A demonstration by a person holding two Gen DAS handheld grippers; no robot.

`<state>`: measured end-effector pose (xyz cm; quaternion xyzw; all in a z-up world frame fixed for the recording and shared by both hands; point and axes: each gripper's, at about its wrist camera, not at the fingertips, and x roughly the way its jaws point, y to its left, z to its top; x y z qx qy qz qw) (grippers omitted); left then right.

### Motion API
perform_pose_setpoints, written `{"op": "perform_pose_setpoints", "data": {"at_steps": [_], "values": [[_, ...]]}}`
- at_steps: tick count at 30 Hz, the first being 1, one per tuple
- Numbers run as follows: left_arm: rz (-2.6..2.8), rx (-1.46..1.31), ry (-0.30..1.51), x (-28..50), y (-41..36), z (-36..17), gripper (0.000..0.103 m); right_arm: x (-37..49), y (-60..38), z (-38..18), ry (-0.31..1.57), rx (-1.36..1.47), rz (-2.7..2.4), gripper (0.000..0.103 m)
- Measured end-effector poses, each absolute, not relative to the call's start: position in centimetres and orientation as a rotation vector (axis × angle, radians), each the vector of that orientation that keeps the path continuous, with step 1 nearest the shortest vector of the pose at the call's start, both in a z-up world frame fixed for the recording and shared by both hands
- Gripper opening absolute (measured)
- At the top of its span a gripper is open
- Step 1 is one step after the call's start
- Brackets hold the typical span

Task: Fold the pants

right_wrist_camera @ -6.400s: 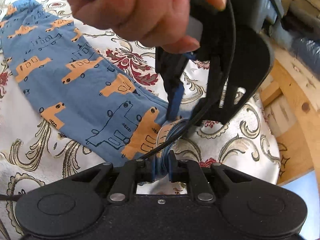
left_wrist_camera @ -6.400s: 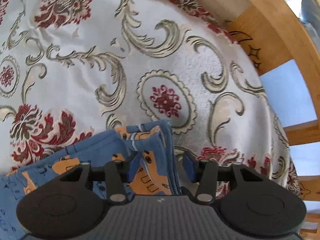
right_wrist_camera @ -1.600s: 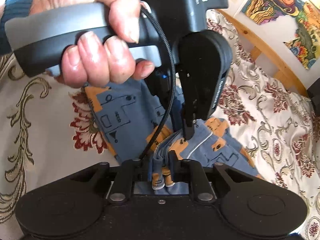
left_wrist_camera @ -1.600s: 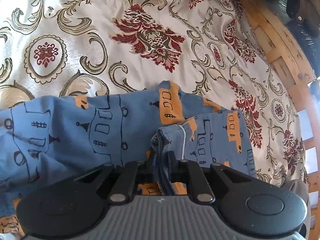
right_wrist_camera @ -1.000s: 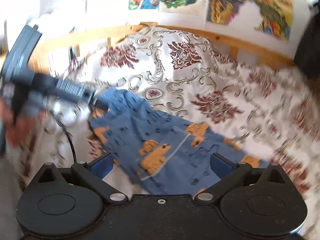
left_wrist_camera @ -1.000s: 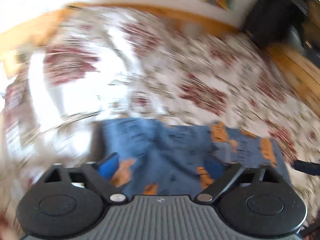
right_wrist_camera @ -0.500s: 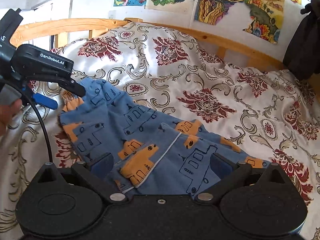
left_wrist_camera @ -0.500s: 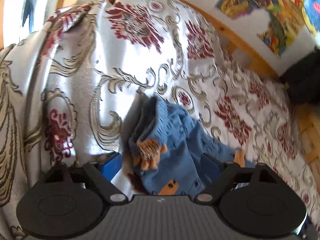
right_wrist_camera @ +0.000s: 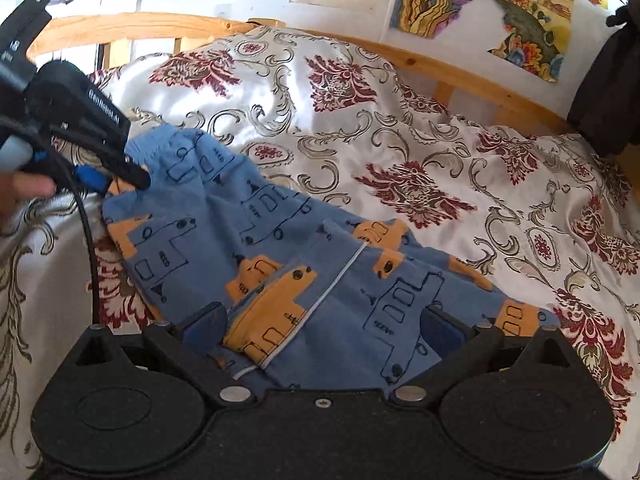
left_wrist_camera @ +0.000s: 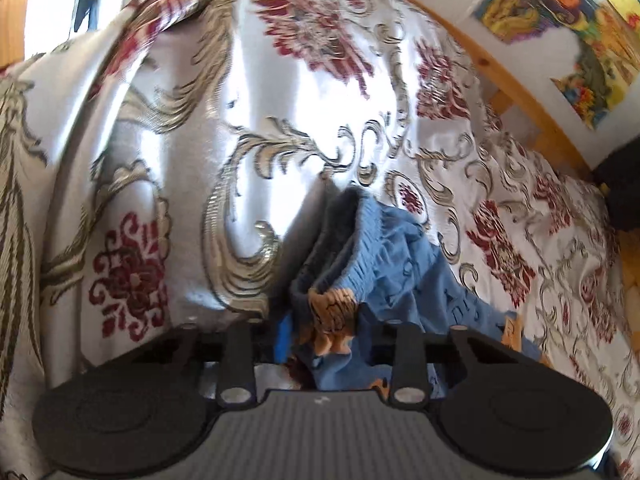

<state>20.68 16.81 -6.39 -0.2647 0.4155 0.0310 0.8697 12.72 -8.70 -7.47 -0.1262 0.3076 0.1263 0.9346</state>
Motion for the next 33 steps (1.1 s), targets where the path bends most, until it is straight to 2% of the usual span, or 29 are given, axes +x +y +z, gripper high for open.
{"op": "perform_pose_setpoints", "data": {"at_steps": [5, 13, 27, 33], "values": [[0.079, -0.642, 0.867, 20.8, 18.0, -6.8, 0.028, 12.5, -8.7, -7.6, 0.620, -0.262, 0.258, 0.102], [0.110, -0.593, 0.864, 20.9, 17.2, -6.6, 0.017, 12.0, -9.7, -6.6, 0.595, -0.223, 0.256, 0.102], [0.112, -0.090, 0.738, 19.3, 10.1, -2.6, 0.014, 12.5, -17.8, -2.0, 0.647, -0.046, 0.377, 0.102], [0.046, 0.103, 0.618, 17.1, 5.8, -0.4, 0.014, 12.6, -22.3, -0.8, 0.668, 0.044, 0.412, 0.102]]}}
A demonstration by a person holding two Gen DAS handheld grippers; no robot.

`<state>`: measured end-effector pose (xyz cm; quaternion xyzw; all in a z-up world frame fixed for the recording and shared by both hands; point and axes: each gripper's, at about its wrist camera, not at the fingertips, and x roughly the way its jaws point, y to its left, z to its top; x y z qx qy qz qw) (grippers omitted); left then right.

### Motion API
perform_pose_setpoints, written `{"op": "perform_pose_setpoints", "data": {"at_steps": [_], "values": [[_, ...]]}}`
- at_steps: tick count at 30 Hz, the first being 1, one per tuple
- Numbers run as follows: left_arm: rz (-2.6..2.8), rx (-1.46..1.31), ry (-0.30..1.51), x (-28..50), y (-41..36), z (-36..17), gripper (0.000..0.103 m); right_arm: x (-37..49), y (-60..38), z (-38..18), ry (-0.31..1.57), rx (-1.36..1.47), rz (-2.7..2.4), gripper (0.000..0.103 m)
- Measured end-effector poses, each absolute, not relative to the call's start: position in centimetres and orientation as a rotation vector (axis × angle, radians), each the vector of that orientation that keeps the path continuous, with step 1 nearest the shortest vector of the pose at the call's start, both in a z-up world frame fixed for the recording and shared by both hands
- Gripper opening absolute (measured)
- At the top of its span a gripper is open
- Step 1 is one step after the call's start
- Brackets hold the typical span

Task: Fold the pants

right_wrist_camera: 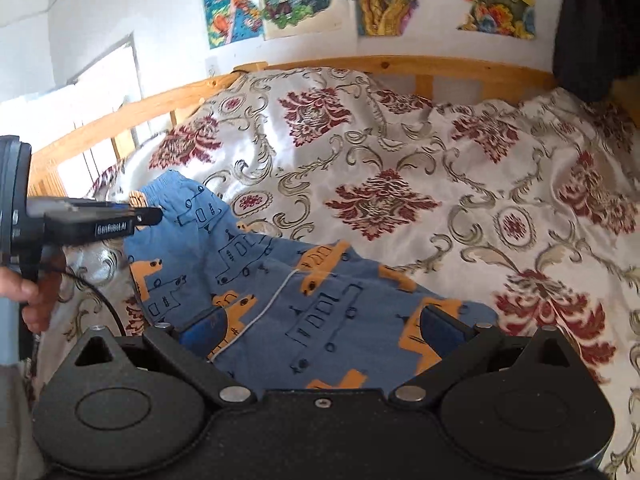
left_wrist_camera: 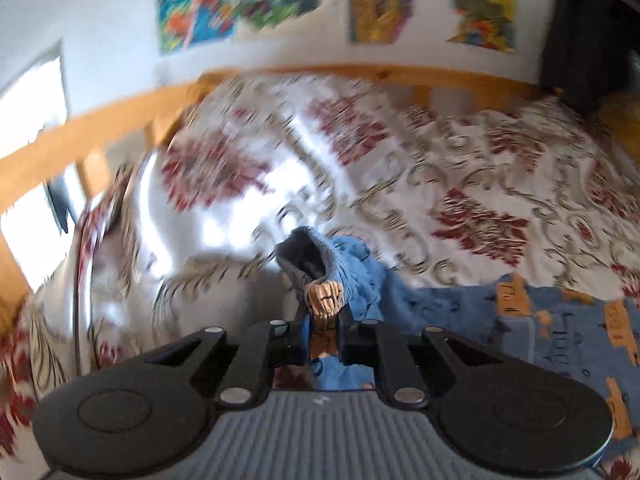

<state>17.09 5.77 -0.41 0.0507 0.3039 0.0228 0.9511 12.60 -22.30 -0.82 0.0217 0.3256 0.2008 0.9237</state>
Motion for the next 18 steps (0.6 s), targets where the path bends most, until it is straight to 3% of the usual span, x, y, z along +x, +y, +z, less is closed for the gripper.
{"op": "perform_pose_setpoints", "data": {"at_steps": [8, 15, 18], "values": [[-0.090, 0.341, 0.508, 13.9, -2.8, 0.7, 0.014, 12.3, -27.3, -1.1, 0.631, 0.275, 0.449, 0.102], [-0.219, 0.592, 0.432, 10.1, -11.6, -1.5, 0.014, 14.3, -30.6, -2.3, 0.651, 0.524, 0.497, 0.102], [-0.261, 0.700, 0.414, 8.6, -14.7, -3.4, 0.014, 15.6, -31.0, -3.3, 0.682, 0.636, 0.537, 0.096]]}}
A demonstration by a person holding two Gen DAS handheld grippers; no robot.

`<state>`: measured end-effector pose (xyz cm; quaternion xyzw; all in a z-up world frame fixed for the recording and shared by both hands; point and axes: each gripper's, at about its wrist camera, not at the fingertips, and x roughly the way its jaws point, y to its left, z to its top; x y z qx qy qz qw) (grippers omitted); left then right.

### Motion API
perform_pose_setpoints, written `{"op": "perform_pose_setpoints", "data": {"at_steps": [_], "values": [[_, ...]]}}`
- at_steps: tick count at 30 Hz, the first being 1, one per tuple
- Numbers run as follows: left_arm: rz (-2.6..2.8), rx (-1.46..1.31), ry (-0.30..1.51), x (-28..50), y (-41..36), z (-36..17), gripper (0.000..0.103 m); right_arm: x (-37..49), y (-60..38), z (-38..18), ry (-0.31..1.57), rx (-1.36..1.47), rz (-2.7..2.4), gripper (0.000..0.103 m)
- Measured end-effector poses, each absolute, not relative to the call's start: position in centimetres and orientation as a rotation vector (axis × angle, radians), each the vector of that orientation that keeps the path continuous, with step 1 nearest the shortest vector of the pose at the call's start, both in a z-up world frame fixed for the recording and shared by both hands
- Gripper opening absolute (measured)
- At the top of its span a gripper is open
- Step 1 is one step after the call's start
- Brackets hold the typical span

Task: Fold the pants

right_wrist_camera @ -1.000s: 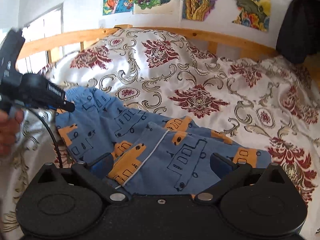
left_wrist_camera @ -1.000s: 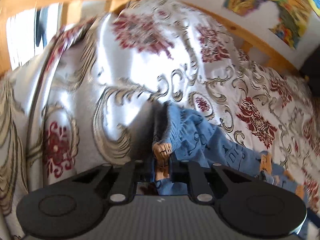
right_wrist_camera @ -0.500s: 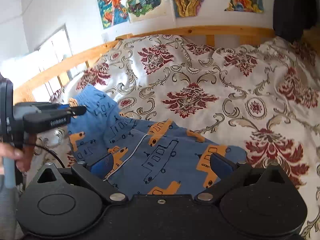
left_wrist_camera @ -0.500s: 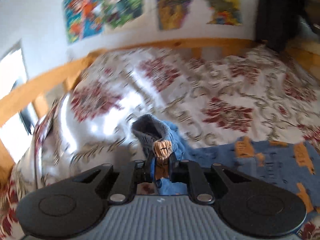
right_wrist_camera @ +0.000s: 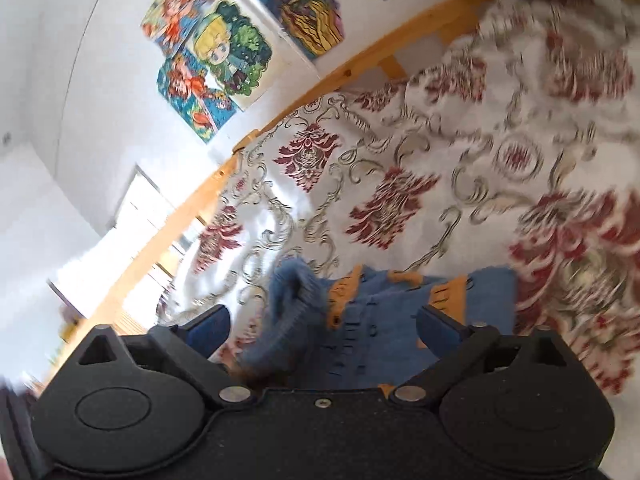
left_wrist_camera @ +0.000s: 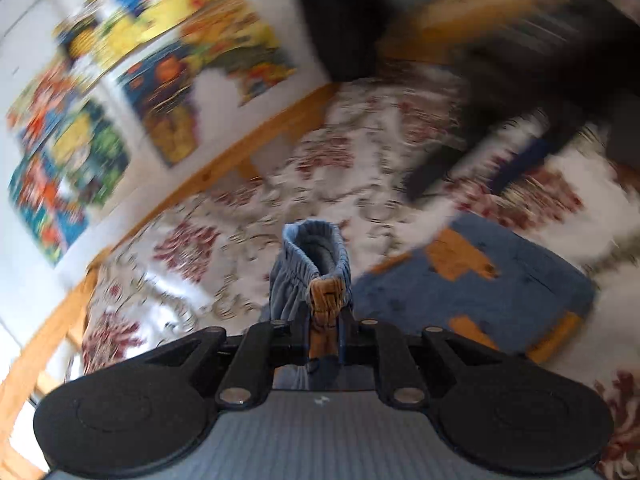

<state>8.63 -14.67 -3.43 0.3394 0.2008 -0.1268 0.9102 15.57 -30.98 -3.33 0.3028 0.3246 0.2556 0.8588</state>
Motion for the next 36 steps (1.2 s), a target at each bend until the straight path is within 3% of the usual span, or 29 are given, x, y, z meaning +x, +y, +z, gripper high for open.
{"op": "perform_pose_setpoints", "data": {"at_steps": [5, 8, 10, 11, 13, 16, 24, 36], "values": [[-0.293, 0.794, 0.386, 7.1, -16.8, -6.1, 0.014, 16.8, -30.5, -4.8, 0.724, 0.711, 0.546, 0.088], [-0.304, 0.802, 0.384, 6.8, -16.9, -6.6, 0.014, 17.5, -30.2, -5.2, 0.730, 0.732, 0.544, 0.076], [-0.304, 0.808, 0.379, 6.8, -16.9, -6.8, 0.014, 17.9, -29.9, -5.5, 0.742, 0.735, 0.547, 0.058], [-0.303, 0.811, 0.376, 6.7, -16.9, -6.8, 0.014, 18.0, -29.7, -5.6, 0.748, 0.731, 0.547, 0.053], [-0.304, 0.814, 0.373, 6.7, -16.9, -6.9, 0.014, 18.0, -29.6, -5.7, 0.754, 0.722, 0.549, 0.030], [-0.303, 0.812, 0.378, 6.5, -16.8, -6.7, 0.014, 17.8, -29.5, -5.5, 0.749, 0.703, 0.550, 0.017], [-0.268, 0.811, 0.375, 6.1, -17.9, -5.4, 0.014, 17.5, -30.5, -2.8, 0.695, 0.619, 0.546, 0.012], [-0.329, 0.847, 0.387, 6.0, -23.9, -5.3, 0.014, 16.5, -34.6, -2.4, 0.764, 0.437, 0.363, 0.012]]}}
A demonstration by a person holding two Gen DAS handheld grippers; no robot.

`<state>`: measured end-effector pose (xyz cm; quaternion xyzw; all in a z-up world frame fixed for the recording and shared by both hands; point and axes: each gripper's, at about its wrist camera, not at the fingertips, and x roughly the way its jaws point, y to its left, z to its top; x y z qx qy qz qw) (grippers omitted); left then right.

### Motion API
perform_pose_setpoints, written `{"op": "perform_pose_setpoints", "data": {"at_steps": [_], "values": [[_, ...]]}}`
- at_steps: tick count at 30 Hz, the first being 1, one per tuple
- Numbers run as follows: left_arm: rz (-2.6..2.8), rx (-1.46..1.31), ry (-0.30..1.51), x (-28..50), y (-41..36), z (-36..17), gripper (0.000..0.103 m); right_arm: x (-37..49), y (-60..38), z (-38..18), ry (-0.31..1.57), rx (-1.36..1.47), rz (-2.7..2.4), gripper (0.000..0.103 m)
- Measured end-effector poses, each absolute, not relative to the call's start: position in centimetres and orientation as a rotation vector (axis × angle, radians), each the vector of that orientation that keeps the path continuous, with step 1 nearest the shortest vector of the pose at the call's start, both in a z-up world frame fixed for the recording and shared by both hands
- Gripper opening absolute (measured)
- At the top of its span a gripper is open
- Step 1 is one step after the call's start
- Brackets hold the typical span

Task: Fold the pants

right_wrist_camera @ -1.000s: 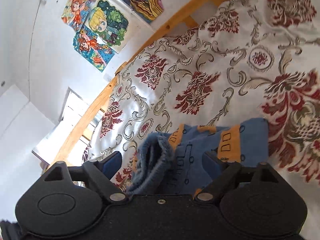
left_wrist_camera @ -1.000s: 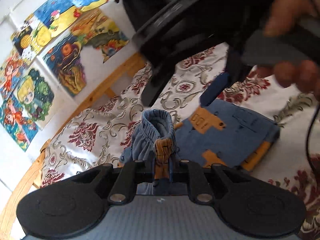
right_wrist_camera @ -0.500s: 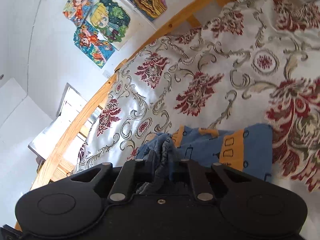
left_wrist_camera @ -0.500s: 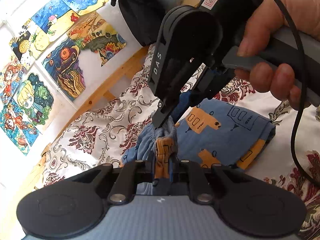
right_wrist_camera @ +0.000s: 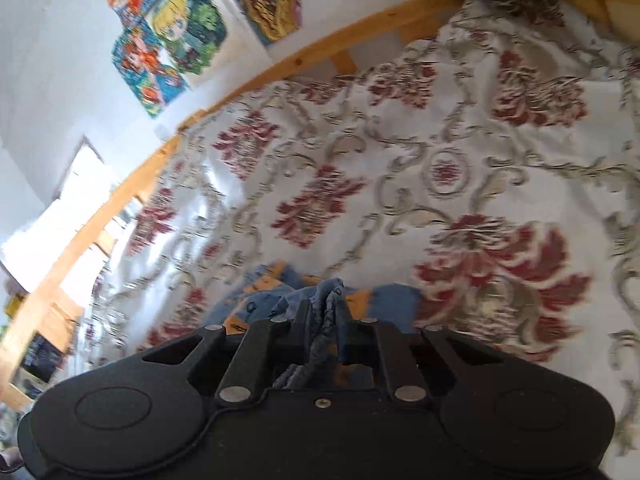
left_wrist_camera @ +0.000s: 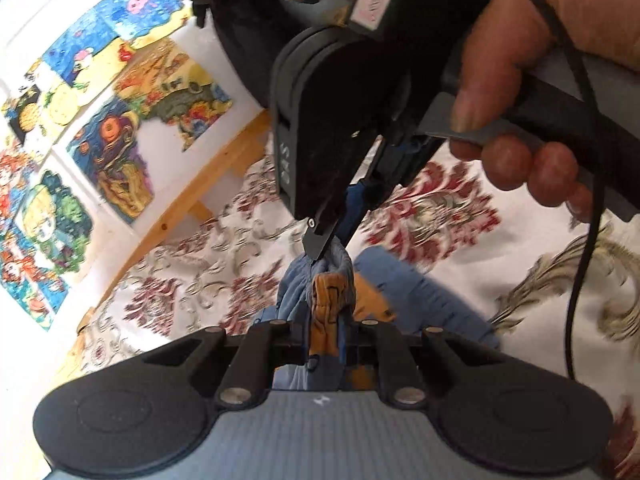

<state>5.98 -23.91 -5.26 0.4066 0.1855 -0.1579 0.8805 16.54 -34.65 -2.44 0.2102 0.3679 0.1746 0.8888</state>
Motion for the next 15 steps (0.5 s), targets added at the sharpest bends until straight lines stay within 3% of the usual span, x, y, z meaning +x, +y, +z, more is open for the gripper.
{"op": "perform_pose_setpoints", "data": {"at_steps": [9, 11, 15], "values": [[-0.424, 0.809, 0.447, 5.8, -25.8, -7.9, 0.015, 16.2, -35.1, -4.2, 0.841, 0.352, 0.250, 0.005], [-0.443, 0.793, 0.470, 6.0, -25.5, -8.3, 0.015, 16.2, -34.9, -4.5, 0.851, 0.329, 0.234, 0.011], [-0.514, 0.704, 0.546, 6.8, -24.6, -8.3, 0.024, 15.7, -35.1, -4.6, 0.850, 0.322, 0.185, 0.039]]}}
